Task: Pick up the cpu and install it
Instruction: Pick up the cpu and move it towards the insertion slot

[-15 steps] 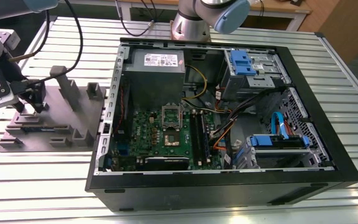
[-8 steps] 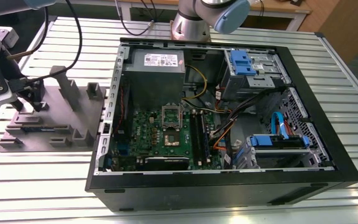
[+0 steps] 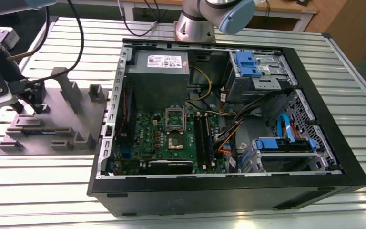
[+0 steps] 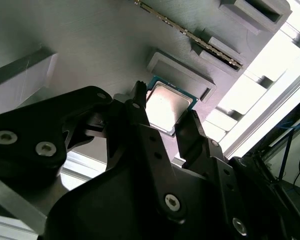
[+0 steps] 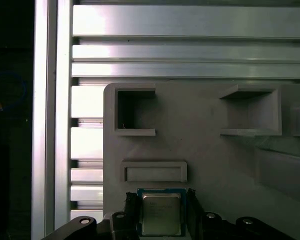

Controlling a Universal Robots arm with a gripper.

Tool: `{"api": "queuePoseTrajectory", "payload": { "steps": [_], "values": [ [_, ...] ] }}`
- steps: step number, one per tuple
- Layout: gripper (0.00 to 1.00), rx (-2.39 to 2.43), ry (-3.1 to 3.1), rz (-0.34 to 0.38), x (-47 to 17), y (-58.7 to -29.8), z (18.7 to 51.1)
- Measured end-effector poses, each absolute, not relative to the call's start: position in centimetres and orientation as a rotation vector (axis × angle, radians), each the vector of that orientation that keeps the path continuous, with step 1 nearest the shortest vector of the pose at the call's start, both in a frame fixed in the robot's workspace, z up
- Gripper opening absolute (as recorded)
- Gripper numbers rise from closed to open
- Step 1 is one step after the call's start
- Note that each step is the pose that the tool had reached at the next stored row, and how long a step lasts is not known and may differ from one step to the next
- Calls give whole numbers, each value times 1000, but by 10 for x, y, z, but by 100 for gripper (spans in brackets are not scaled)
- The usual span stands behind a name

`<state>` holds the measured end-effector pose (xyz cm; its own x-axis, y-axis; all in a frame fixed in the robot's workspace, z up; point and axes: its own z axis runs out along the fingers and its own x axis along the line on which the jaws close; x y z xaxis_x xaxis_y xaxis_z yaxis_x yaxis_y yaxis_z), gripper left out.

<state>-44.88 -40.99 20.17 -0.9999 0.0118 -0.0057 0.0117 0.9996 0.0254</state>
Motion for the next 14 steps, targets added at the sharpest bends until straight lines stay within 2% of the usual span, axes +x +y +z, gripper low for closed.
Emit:
{"api": "queuePoseTrajectory", "payload": {
  "steps": [14],
  "values": [
    [48, 18, 3135, 40, -449, -410, 206]
  ]
}}
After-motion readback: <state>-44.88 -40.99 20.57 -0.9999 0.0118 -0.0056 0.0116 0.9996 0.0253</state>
